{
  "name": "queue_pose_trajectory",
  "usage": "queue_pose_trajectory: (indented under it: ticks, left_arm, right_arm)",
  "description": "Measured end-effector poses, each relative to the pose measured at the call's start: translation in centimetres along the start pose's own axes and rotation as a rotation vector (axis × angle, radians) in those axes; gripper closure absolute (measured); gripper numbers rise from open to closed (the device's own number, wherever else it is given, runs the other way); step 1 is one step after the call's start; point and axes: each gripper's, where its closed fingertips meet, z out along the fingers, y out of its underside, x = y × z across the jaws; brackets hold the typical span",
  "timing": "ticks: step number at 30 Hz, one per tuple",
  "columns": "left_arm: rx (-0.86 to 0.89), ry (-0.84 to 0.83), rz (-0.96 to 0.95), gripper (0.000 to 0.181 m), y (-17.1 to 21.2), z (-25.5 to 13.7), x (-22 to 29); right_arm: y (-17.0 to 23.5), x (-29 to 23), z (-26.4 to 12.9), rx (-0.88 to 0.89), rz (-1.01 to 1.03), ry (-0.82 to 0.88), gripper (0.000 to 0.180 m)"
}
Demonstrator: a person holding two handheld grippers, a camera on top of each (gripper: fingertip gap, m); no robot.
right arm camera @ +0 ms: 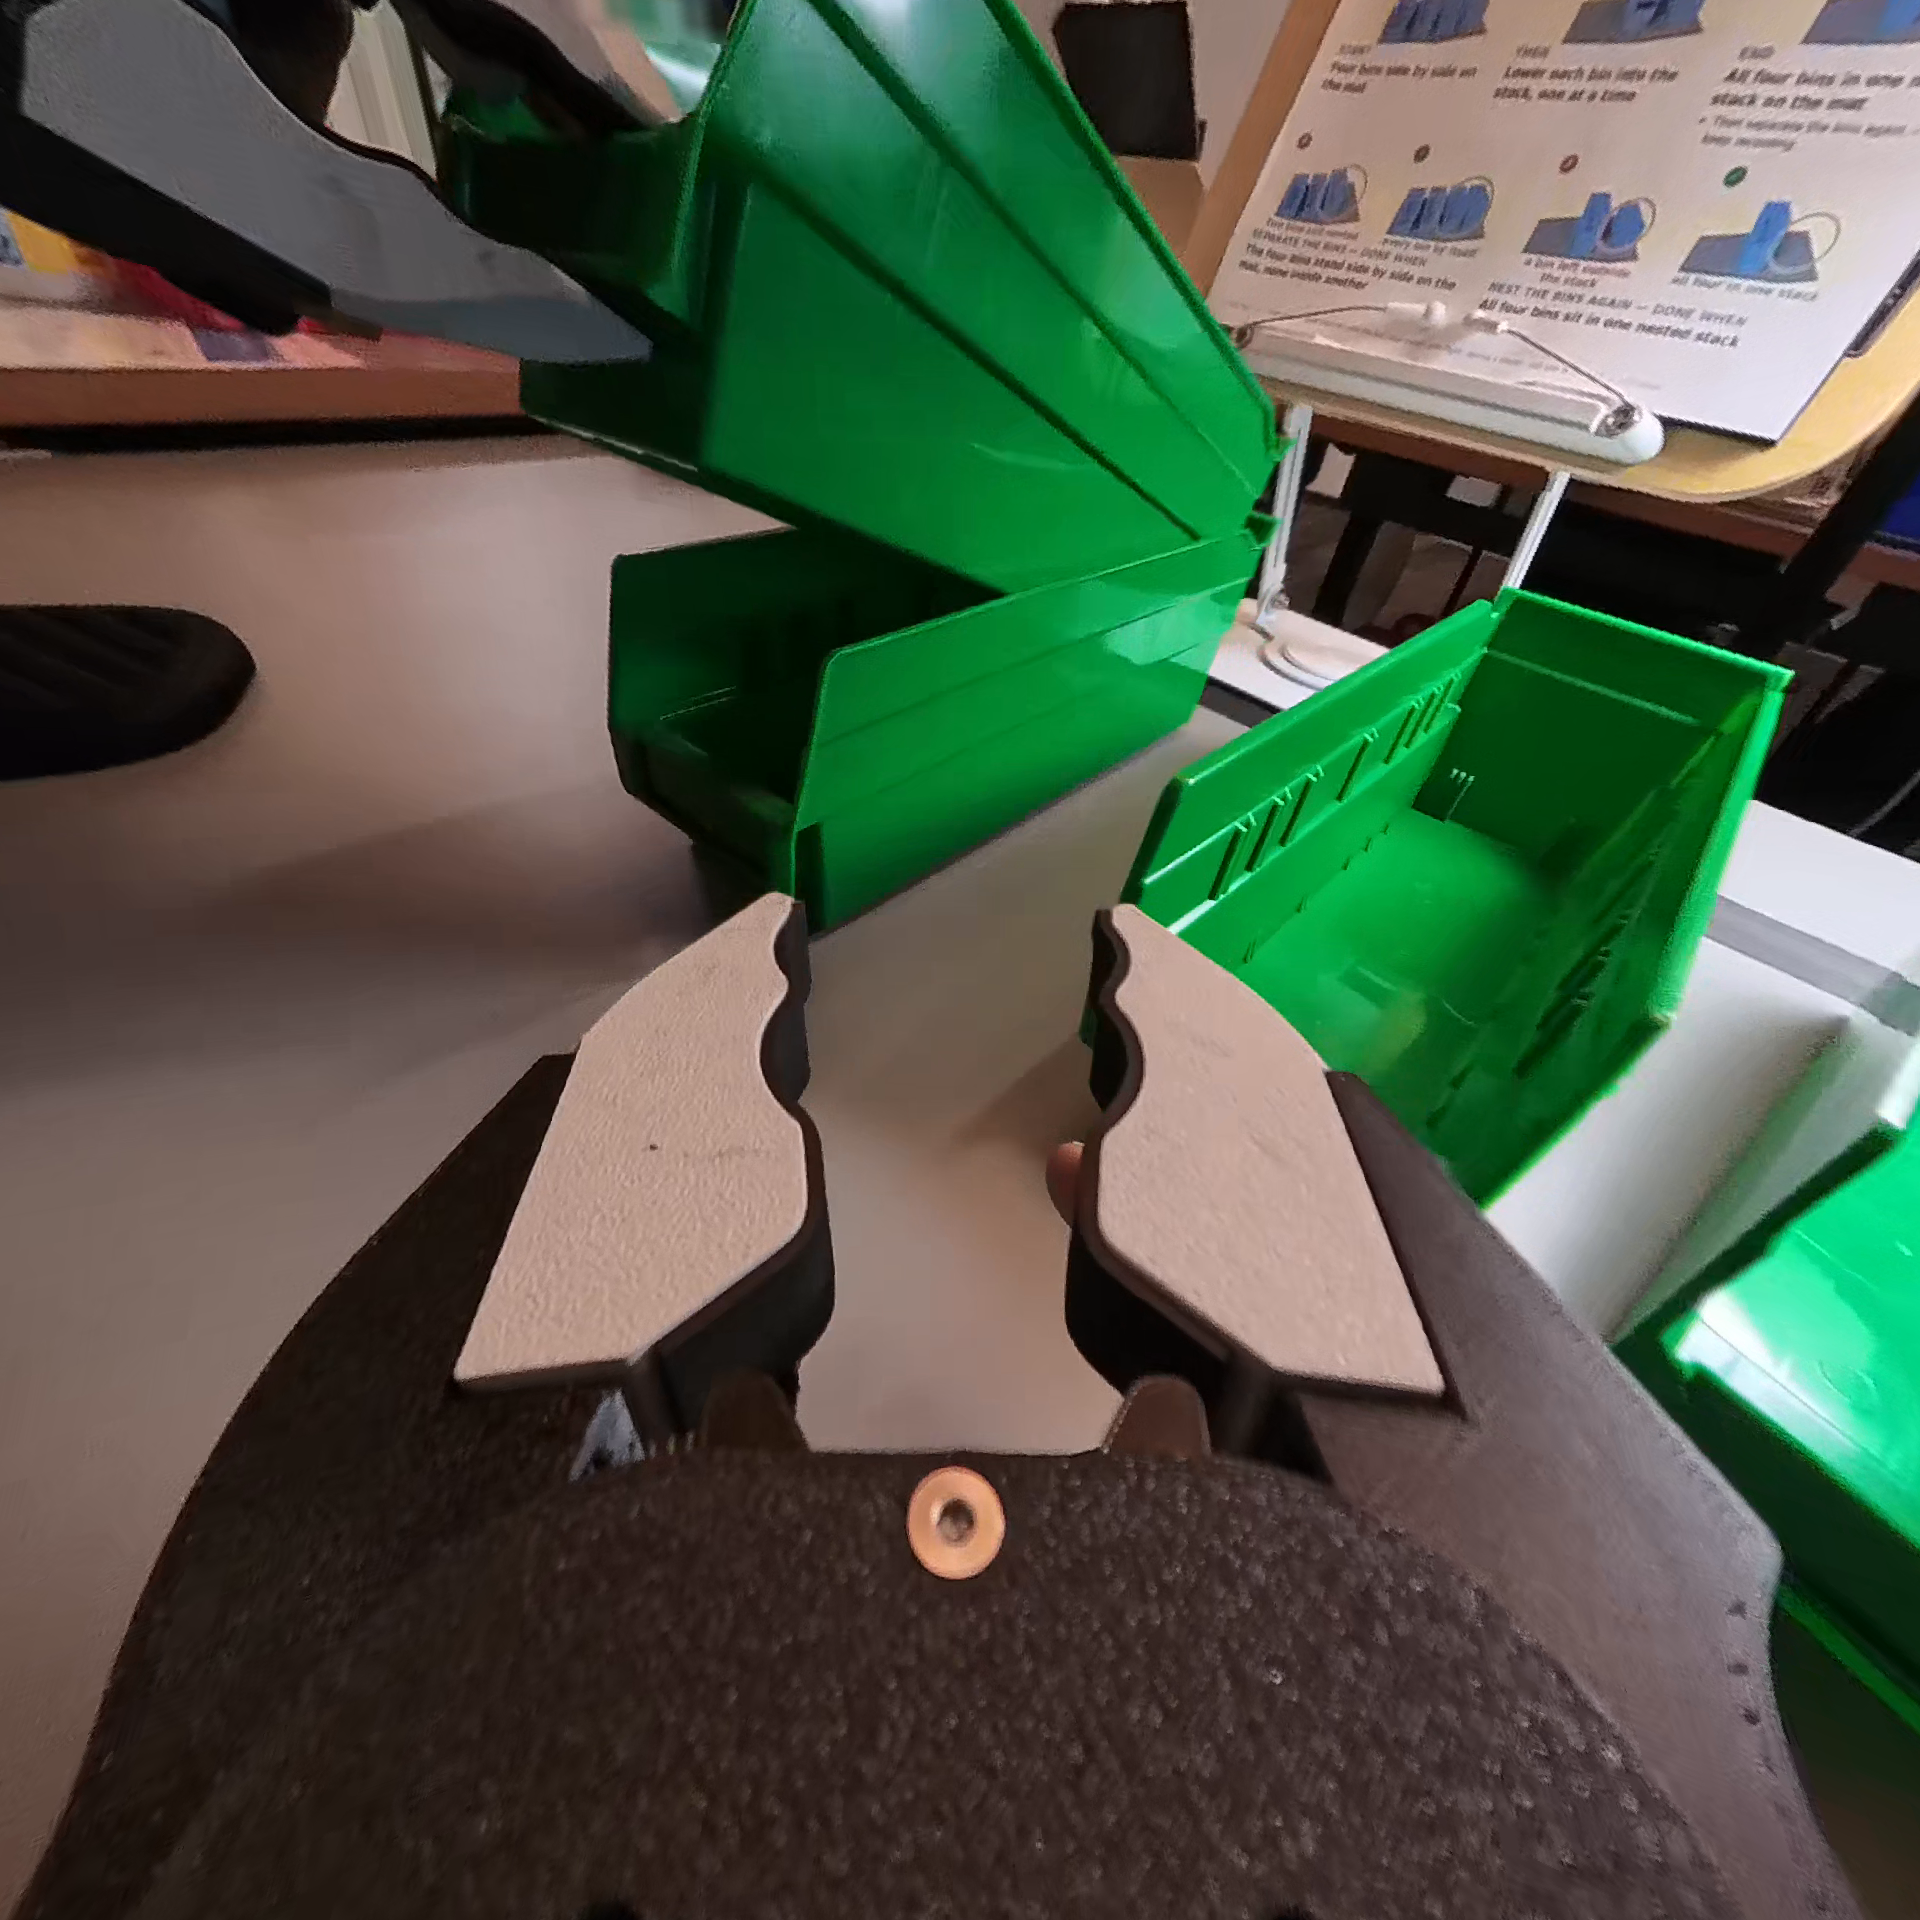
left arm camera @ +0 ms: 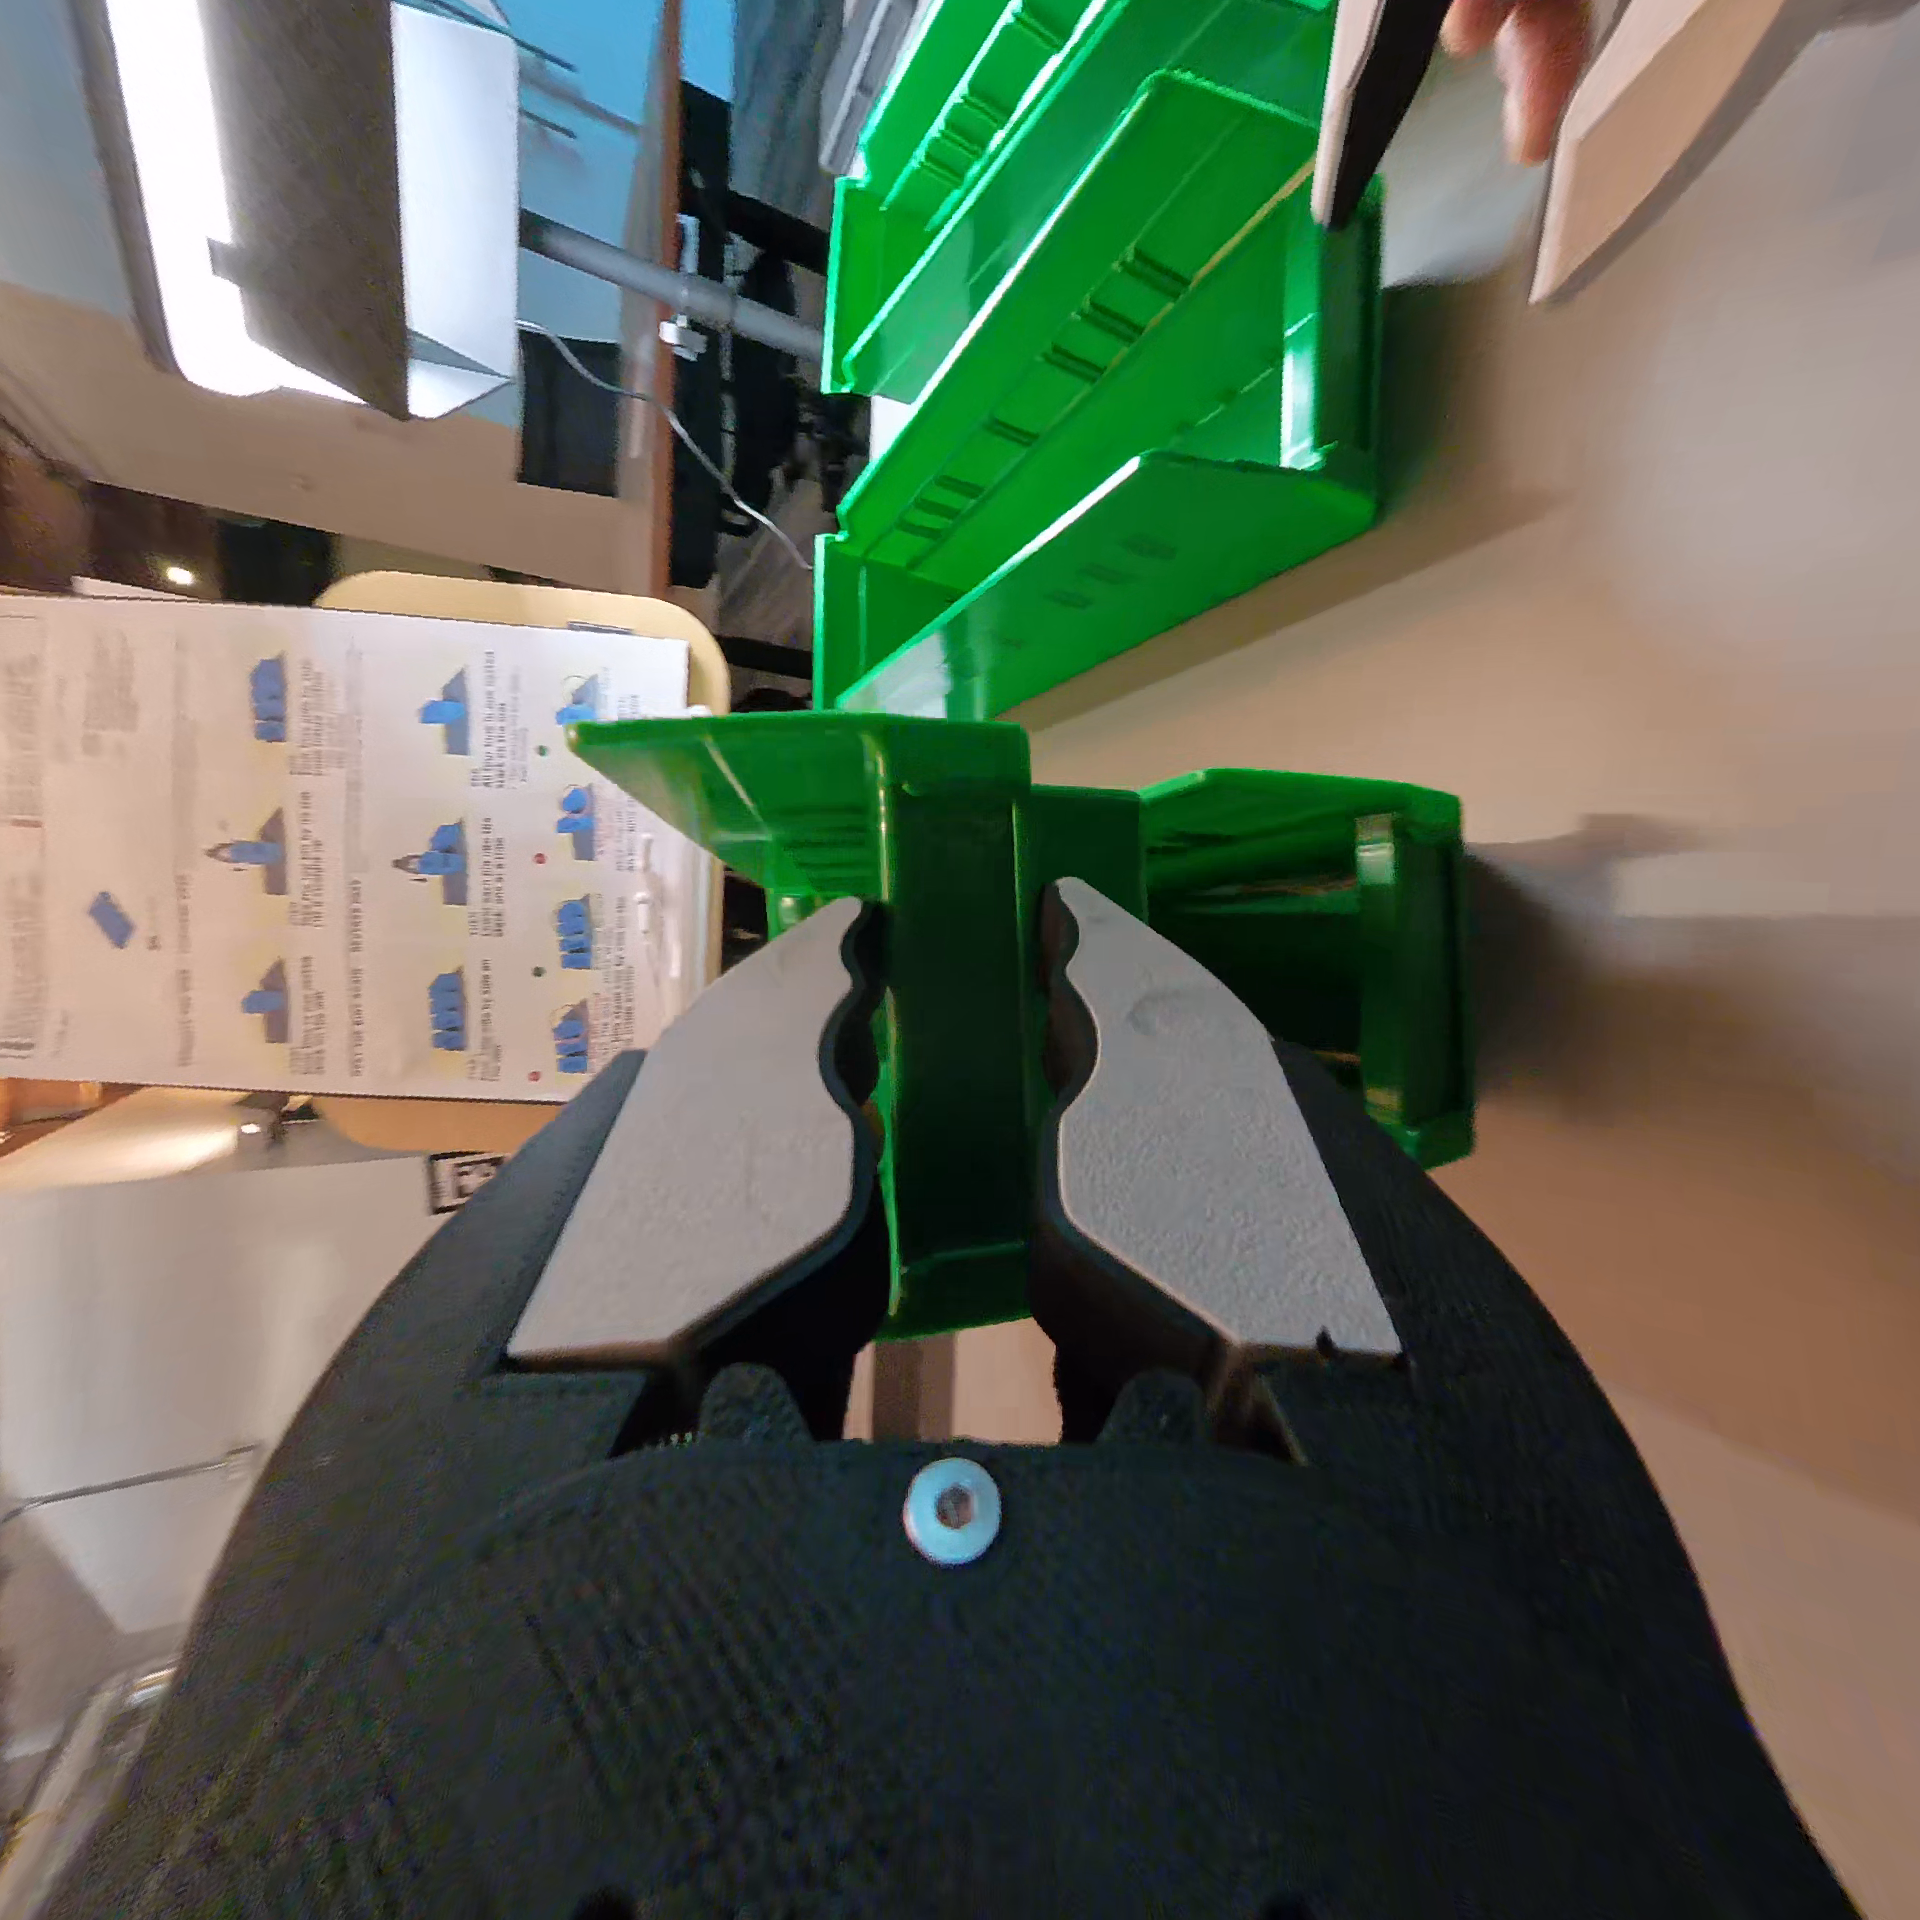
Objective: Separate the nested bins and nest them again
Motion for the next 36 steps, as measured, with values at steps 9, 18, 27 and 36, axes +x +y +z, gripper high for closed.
queue_pose_trajectory:
  ticks: [9, 18, 27, 36]
  left_arm:
    - [-0.030, -0.166, 0.123, 0.155, 0.6, -0.4, -1.0]
    - [-0.241, -0.010, -0.008, 0.137, 4.5, -0.2, 0.2]
    - [-0.389, 0.231, -0.071, 0.130, 9.7, 2.4, 5.7]
    - [-0.387, 0.338, -0.096, 0.144, 12.5, 3.7, 8.7]
  right_arm:
    - [-0.2, 0.2, -0.3, 0.018, 0.030, 0.000, 0.128]
    - [-0.1, -0.1, -0.3, 0.013, 0.033, -0.015, 0.128]
    - [-0.4, -0.2, -0.7, 0.030, 0.046, -0.025, 0.129]
    - [-0.2, -0.3, -0.6, 0.019, 0.046, -0.029, 0.130]
